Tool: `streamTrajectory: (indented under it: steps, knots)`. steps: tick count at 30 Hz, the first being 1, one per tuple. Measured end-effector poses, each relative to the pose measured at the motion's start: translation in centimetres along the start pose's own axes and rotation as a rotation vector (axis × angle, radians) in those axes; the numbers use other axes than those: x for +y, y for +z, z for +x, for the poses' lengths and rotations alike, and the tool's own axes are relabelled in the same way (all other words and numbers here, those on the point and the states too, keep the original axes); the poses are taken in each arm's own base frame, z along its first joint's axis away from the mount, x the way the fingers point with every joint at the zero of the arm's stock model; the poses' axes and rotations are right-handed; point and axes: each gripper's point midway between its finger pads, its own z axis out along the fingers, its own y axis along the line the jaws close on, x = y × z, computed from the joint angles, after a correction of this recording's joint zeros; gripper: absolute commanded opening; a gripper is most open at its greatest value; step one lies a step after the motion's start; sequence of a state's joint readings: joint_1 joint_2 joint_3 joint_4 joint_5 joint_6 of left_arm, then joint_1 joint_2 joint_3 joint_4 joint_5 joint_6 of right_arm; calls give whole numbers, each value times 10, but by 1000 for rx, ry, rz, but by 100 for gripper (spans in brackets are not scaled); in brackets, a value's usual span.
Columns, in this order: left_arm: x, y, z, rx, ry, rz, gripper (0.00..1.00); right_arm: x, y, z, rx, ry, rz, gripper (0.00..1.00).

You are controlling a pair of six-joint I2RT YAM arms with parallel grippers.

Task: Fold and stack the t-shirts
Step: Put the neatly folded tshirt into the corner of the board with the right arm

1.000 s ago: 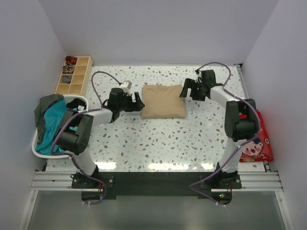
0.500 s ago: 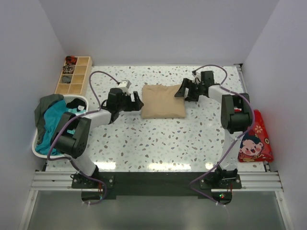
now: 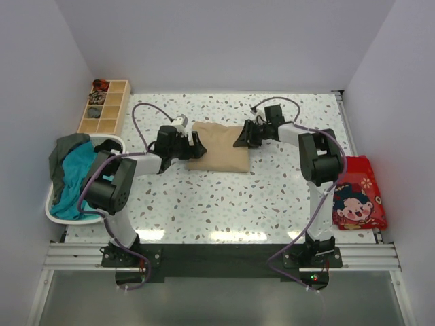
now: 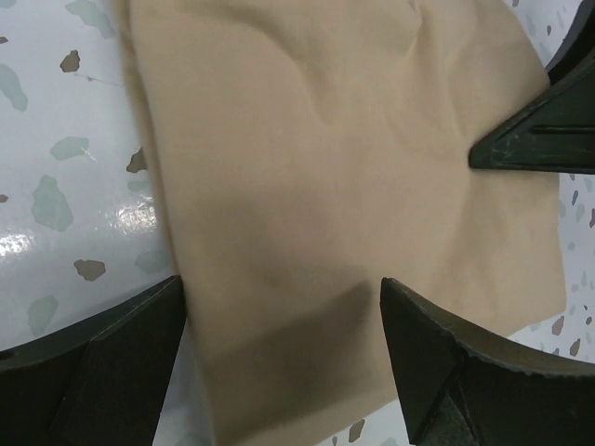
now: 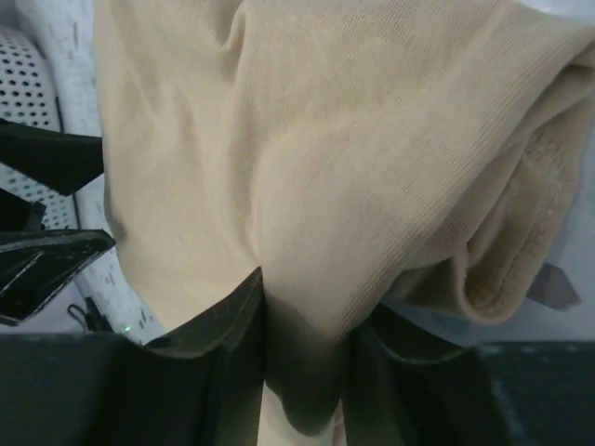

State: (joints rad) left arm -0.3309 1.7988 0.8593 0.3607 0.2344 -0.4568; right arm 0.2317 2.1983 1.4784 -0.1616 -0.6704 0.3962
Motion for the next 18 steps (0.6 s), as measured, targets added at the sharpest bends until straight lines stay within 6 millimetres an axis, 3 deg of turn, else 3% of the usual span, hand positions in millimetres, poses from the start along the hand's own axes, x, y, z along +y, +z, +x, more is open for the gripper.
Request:
streamTrajectory:
  steps: [1, 2, 6, 9, 13, 18]
  knots:
    - [-1, 0, 0, -2, 0, 3, 88, 1, 6, 5, 14, 22, -17, 5]
    - [-1, 0, -1, -3, 0, 5, 88, 2, 10, 7, 19, 33, -32, 0]
    - [-3, 0, -3, -9, 2, 17, 88, 4, 15, 6, 16, 86, -36, 0]
    - [-6, 0, -3, -9, 1, 30, 88, -1, 15, -8, -16, 92, 16, 0]
    - [-13, -4, -8, -17, 6, 55, 88, -22, 4, -41, -108, 83, 188, 0]
    - [-27, -12, -18, -36, 18, 105, 88, -66, -49, -111, -290, 65, 470, 0]
